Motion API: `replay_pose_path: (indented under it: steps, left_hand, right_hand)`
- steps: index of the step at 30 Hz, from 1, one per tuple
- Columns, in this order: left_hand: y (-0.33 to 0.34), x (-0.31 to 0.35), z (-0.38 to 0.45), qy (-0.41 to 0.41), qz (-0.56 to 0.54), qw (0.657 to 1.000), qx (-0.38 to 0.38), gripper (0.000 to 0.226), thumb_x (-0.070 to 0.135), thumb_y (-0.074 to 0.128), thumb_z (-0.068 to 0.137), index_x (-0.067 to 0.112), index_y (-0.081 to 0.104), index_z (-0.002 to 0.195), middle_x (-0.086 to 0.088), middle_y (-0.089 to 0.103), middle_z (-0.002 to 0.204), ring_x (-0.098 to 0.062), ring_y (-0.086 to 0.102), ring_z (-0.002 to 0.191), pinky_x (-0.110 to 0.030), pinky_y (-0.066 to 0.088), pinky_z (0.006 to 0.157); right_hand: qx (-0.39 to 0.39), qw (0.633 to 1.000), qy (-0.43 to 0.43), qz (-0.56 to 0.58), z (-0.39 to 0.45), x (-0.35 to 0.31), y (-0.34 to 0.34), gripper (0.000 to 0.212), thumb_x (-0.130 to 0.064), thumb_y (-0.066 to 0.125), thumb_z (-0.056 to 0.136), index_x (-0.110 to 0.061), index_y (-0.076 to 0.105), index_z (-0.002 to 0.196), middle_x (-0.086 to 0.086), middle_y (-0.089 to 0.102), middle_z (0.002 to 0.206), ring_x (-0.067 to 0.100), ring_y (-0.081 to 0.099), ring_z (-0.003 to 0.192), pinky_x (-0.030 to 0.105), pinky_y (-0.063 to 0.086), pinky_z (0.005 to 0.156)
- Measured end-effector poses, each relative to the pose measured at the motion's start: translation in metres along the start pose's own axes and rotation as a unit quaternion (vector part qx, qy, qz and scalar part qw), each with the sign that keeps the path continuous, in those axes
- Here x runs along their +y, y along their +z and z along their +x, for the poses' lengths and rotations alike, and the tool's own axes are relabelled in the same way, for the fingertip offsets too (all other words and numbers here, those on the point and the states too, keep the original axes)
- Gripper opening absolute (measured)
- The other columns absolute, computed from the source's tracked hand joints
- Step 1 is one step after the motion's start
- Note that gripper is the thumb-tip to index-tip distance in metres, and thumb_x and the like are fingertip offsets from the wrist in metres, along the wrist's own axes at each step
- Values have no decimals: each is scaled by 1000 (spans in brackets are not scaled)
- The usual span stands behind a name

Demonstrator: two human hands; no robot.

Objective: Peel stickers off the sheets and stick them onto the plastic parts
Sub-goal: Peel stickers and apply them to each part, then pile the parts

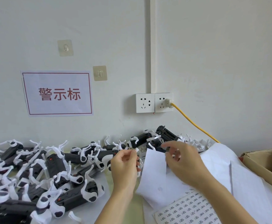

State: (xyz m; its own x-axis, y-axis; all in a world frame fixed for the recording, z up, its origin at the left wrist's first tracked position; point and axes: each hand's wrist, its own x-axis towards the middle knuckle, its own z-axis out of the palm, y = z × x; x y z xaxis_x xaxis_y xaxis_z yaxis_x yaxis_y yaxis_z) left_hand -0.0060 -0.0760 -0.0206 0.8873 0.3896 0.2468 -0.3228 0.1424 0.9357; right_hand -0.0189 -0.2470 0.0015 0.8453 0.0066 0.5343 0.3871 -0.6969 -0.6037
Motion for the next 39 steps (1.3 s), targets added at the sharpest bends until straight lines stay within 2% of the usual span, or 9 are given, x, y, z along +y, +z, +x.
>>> replay_pose_path:
  steps: [3, 6, 10, 16, 20, 22, 25, 33, 39]
  left_hand:
    - [0, 0, -1, 8, 13, 1000, -3, 18, 6, 65, 92, 6, 69, 75, -1, 64, 55, -12, 54, 48, -22, 47, 48]
    - [0, 0, -2, 2, 16, 1000, -9, 19, 2, 60, 92, 4, 69, 75, -3, 63, 56, -13, 54, 49, -23, 47, 48]
    - [1, 1, -3, -8, 7, 1000, -12, 21, 1, 59, 91, 6, 69, 73, -2, 61, 55, -13, 53, 49, -24, 46, 48]
    - [1, 5, -6, -10, -16, 999, -45, 32, 1, 59, 94, 13, 75, 69, -3, 66, 62, -13, 56, 53, -23, 45, 48]
    - [3, 10, -9, -1, -11, 998, -69, 35, 1, 58, 95, 20, 80, 75, -1, 73, 70, -7, 65, 60, -17, 49, 49]
    - [3, 11, -10, -5, -5, 997, -76, 30, 2, 59, 95, 20, 78, 80, -1, 74, 73, -8, 65, 62, -17, 49, 50]
    - [3, 10, -11, -13, 6, 994, -111, 24, 4, 60, 95, 18, 78, 86, -2, 73, 73, -10, 63, 63, -19, 47, 50]
    - [5, 7, -11, -15, 14, 990, -140, 20, 5, 66, 92, 14, 76, 77, -7, 71, 71, -15, 63, 66, -22, 46, 52]
    - [5, 5, -10, -1, 39, 993, -115, 22, 7, 72, 88, 18, 76, 70, -5, 72, 68, -11, 62, 61, -18, 46, 50]
  right_hand:
    - [-95, 990, -70, 72, -10, -19, 14, 43, -15, 56, 91, -36, 63, 129, -15, 66, 78, 6, 59, 64, 18, 49, 60]
    - [-140, 981, -111, 80, -16, -29, 28, 58, -12, 51, 88, -55, 55, 128, -6, 64, 74, 17, 56, 69, 24, 49, 66]
    - [-159, 978, -118, 70, -18, -30, 33, 64, -13, 46, 88, -54, 44, 136, -9, 60, 71, 16, 53, 70, 31, 50, 68]
    - [-143, 980, -115, 78, -18, -31, 32, 57, -8, 46, 88, -44, 52, 131, 6, 62, 75, 21, 52, 70, 32, 48, 70]
    - [-68, 979, -6, 193, -14, -29, 32, 41, -3, 47, 91, -38, 62, 106, 13, 64, 69, 24, 54, 61, 31, 49, 60]
    - [-67, 954, 78, 282, -11, -26, 28, 30, -2, 47, 92, -24, 64, 103, 9, 63, 64, 16, 56, 58, 30, 49, 58]
    - [-82, 916, 140, 366, -8, -22, 24, 22, 0, 48, 92, -13, 62, 102, 5, 61, 64, 19, 56, 60, 30, 45, 59]
    - [-110, 903, 161, 382, -8, -23, 25, 17, 0, 49, 93, -7, 64, 98, 3, 59, 63, 20, 56, 59, 28, 44, 58]
    - [-98, 918, 165, 347, -9, -22, 26, 19, -5, 50, 93, -15, 65, 100, 1, 61, 63, 18, 58, 59, 28, 46, 59]
